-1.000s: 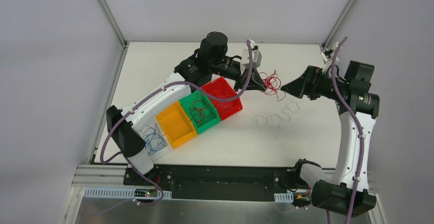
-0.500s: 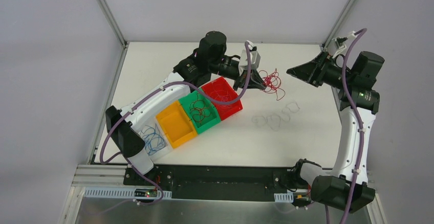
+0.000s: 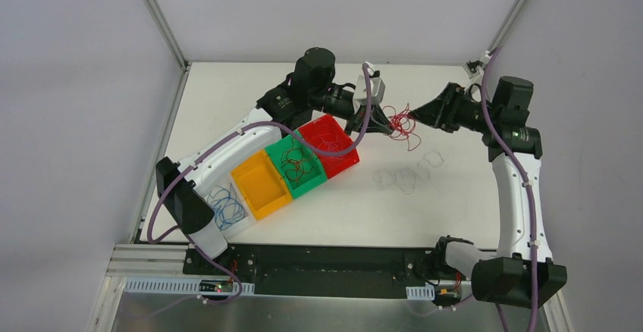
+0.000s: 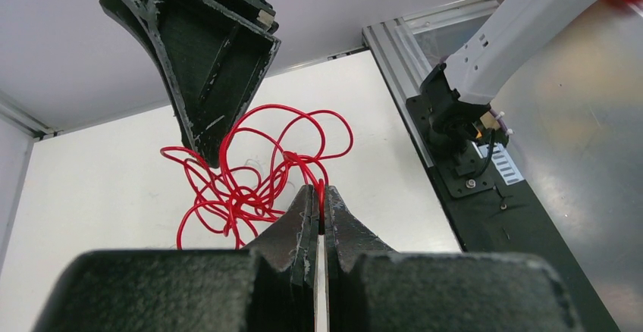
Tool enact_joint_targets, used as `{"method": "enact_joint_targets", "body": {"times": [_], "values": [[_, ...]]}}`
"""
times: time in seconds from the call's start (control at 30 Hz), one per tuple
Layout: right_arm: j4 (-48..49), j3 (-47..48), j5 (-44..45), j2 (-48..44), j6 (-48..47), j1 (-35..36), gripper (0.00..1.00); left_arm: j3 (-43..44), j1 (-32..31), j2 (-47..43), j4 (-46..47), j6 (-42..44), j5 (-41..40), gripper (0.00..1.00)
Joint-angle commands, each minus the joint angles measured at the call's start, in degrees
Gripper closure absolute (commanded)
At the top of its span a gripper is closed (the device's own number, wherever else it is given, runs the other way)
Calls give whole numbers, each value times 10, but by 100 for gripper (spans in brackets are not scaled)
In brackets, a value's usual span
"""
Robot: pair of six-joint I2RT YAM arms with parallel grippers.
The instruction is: Untangle the cables
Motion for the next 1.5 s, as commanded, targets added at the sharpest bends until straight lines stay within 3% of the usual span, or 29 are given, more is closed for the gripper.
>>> {"method": "enact_joint_targets", "body": {"times": [0.0,0.3,0.43,0.57,0.8,1.07,1.3,1.47], "values": [[25,-3,65,1,-29,31,48,-3,7,-30,26,18,25,100],[78,-12,108,11,-32,81,56,-7,6,-36,57,-5,16,100],[108,-16,156,14,-15,95,76,-8,6,-38,59,-15,10,100],[80,-18,274,29,-73,91,100,-7,8,-51,59,-35,-10,100],[69,-46,321,92,-137,-6,100,48,28,-77,59,-111,-65,100],[61,-31,334,193,-196,-110,100,176,124,-61,78,-242,-129,100],[54,26,337,270,-198,-153,100,224,158,-69,79,-239,-166,100],[54,62,288,285,-179,-165,100,190,161,-89,76,-221,-158,100]]}}
